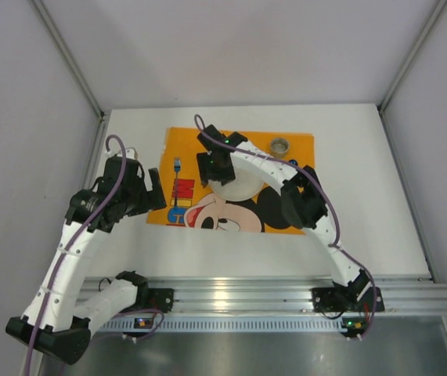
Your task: Set the dinner table for one person
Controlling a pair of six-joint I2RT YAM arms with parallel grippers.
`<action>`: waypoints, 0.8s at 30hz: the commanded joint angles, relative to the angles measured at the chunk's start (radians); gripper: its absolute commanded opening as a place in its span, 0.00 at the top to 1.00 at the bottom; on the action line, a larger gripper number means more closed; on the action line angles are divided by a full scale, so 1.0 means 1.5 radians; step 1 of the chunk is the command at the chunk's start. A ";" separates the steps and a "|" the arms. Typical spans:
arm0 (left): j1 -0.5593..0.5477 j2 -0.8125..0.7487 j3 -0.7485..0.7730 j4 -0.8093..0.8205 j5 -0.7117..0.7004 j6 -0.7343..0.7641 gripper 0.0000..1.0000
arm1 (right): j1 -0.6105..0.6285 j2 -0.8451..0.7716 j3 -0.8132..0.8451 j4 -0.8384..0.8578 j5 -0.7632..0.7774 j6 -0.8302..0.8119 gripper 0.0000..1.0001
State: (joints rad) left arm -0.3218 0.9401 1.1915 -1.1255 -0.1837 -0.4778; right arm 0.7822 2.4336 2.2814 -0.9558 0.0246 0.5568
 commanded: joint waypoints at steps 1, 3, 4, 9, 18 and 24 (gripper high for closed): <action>-0.001 0.002 0.025 -0.004 -0.017 -0.008 0.02 | 0.012 -0.057 -0.041 0.071 -0.078 -0.015 0.32; -0.001 0.009 0.025 0.008 -0.018 -0.008 0.02 | 0.010 -0.077 -0.056 0.080 -0.085 -0.039 0.05; -0.001 0.015 0.025 0.011 -0.018 -0.007 0.02 | 0.010 -0.100 -0.060 0.079 -0.079 -0.047 0.00; -0.001 0.049 0.038 0.048 -0.032 0.007 0.02 | 0.010 -0.247 -0.136 0.072 -0.015 -0.102 0.00; -0.001 0.033 -0.068 0.264 -0.205 0.067 0.01 | 0.025 -0.695 -0.526 0.232 0.202 -0.144 0.00; 0.001 -0.101 -0.369 0.592 -0.267 0.195 0.01 | 0.023 -0.926 -0.767 0.271 0.245 -0.094 0.00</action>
State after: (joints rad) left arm -0.3218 0.8864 0.7738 -0.5652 -0.4747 -0.3107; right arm 0.8066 1.0668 1.2690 -0.5533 0.3416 0.3767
